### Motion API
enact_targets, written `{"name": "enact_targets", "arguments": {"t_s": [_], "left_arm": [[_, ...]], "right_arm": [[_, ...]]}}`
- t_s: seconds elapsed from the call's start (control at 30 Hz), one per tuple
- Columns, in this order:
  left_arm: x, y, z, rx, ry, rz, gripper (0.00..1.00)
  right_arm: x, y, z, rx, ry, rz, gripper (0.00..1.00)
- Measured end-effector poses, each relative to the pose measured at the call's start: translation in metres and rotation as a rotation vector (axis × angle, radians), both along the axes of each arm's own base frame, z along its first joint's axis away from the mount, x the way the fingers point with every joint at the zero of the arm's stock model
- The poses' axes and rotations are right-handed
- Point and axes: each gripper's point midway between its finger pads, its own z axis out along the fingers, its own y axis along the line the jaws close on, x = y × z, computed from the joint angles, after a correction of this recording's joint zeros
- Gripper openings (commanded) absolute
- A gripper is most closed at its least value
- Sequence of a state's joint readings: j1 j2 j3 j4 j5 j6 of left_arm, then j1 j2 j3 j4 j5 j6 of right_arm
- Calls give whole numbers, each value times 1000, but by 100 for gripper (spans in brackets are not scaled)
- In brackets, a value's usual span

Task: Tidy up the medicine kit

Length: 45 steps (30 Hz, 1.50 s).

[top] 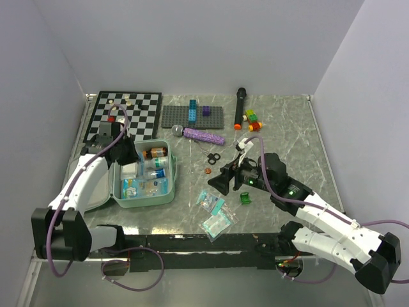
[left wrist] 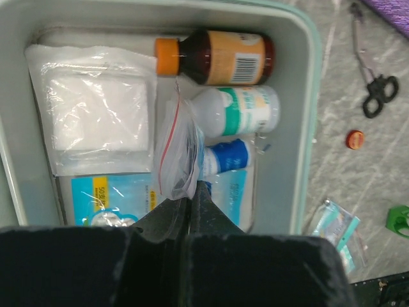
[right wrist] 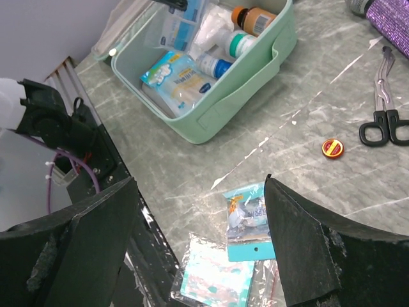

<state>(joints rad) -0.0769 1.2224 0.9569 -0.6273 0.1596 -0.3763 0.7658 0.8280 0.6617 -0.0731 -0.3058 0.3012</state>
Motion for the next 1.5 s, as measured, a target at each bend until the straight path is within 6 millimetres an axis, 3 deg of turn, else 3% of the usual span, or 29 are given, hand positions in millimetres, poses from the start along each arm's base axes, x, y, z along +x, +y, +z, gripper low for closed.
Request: {"name": "enact_targets", "arguments": {"t_s": [0.17,0.4,0.53,0.73,0.9,1.07,1.2,1.27,1.37,1.43,1.5], "left_arm": [[6,11,-18,28,44,32,1],[27,19,-27,57,76,48,4],[32,22,-34,60,87,57,13],[32,29,-39,77,99,83,37],[32,39,-39,113,102,119,47],[32,50,-19,147,55,182,52],[34,54,24,139,-73,233,53],[35,50,47,114,-148,243,52],[34,24,68,58,-229,197,50],[37,-13,72,3,-262,112,49],[36,-46,61,-33,-240,30,47]], "right_arm": [[-3,-1,-13,-18,17,10,86],[-5,0,-12,-16,14,21,86],[-5,0,-12,-16,15,21,87],[-4,-1,-12,-17,14,17,87],[-3,0,-14,-21,19,18,87],[-3,1,-18,-31,30,19,87],[-3,2,-20,-34,35,22,87],[-3,2,-20,-35,35,22,87],[-2,2,-21,-36,37,22,87],[-2,3,-24,-42,44,22,87],[-2,3,-26,-48,51,24,87]]}}
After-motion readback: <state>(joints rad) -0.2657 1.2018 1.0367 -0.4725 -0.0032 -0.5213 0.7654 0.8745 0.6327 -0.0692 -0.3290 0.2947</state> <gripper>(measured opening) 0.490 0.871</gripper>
